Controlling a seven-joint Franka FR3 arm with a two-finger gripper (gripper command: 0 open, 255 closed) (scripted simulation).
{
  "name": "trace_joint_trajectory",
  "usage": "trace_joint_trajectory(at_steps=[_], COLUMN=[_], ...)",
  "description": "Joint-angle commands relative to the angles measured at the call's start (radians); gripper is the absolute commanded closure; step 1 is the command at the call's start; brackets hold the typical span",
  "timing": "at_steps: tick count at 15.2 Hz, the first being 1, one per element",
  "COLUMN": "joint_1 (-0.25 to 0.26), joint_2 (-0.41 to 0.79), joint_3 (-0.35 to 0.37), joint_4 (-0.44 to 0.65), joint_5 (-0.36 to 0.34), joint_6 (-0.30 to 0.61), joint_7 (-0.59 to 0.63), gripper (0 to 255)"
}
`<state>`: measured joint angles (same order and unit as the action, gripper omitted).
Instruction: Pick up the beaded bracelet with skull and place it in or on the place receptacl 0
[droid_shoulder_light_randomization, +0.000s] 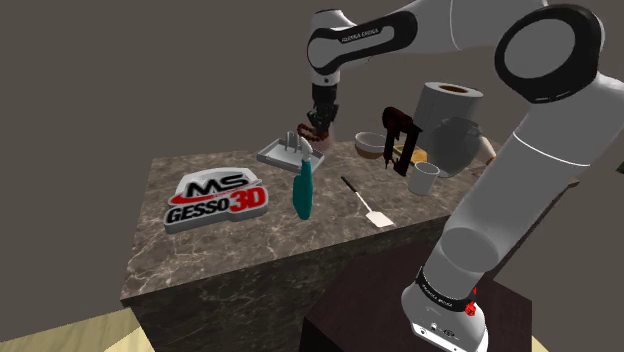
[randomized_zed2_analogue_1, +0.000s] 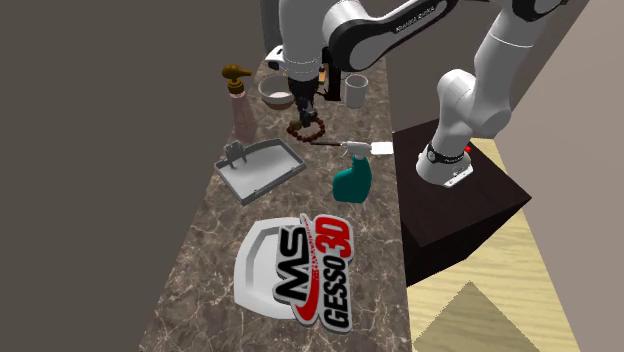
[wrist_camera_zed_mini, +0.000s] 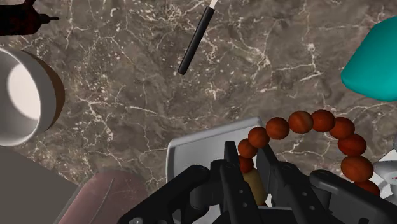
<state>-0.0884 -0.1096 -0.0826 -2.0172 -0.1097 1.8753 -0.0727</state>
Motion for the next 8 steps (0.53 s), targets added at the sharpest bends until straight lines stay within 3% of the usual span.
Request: trace_joint_trajectory(at_steps=[1,8], joint_1=[-0.006,-0.034], joint_2=[0.075,0.366], joint_3=[-0.009,-0.027], joint_4=[0.091,0.473], joint_5=[0.005,0.038], joint_6=[-0.015,-0.103], joint_7=[-0.019,-0.078], gripper=[255,255])
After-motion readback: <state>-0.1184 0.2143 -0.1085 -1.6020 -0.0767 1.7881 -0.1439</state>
